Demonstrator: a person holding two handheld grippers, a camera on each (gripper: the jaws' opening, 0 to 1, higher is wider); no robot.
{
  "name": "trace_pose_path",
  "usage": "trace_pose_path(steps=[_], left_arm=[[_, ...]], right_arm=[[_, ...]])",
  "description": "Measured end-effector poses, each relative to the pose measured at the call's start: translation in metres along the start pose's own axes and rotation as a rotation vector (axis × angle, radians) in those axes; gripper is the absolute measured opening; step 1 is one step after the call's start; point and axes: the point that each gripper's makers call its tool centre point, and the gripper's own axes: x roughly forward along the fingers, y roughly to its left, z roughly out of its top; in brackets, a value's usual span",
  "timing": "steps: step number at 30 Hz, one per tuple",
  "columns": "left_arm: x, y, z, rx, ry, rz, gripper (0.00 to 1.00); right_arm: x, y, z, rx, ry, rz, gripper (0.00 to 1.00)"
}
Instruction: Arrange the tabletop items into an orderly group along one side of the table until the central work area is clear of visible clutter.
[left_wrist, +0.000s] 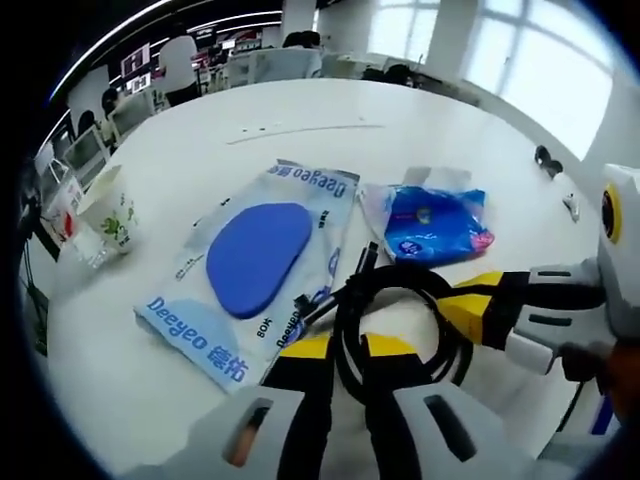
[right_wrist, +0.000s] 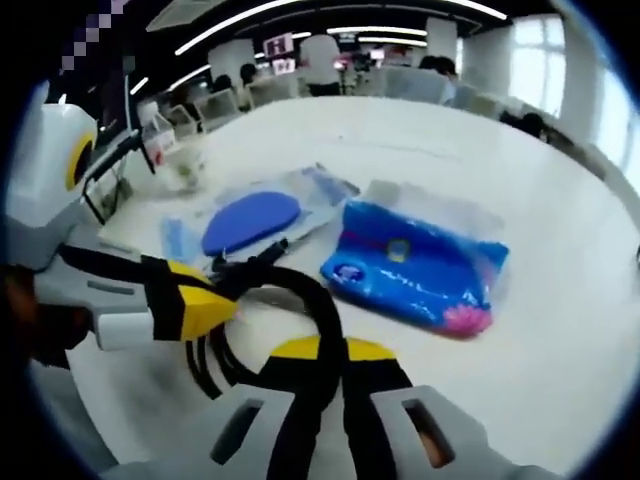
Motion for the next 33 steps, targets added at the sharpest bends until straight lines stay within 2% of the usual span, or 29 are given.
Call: trace_pose_path(steps=[7,14,17,24,28,33], left_arm=[[-0.015,0.002,0.001,-0.001,-0.013,-0.017,0.09],[-0.03,0.005,0.002,-0.022,-0.029,-0.023,0.08],[-0.034,0.005,-0.001,-0.001,-0.031,-0.019,0.08],[-0.049,0.007,-0.008,-0.017,-0.032,-0.026,0.08],[-0.057,0.007,-0.014,-0.019,-0.024,-0.028,0.08],[-0.066,0.009,-0.034,-0.018,0.012,-0.026,0.08]], right_arm=[[-0.015,0.01,0.009,-0.01,-0.014,0.008,0.01],[-0.026,0.022,0.009,-0.019,-0.011,0.026,0.0],[-0.028,0.026,0.009,-0.029,-0.016,0.031,0.0],[-0.039,0.036,0.008,-0.029,-0.004,0.047,0.0],[-0.044,0.043,0.003,-0.025,0.013,0.061,0.0],[-0.048,0.056,-0.012,-0.019,0.057,0.085,0.0]])
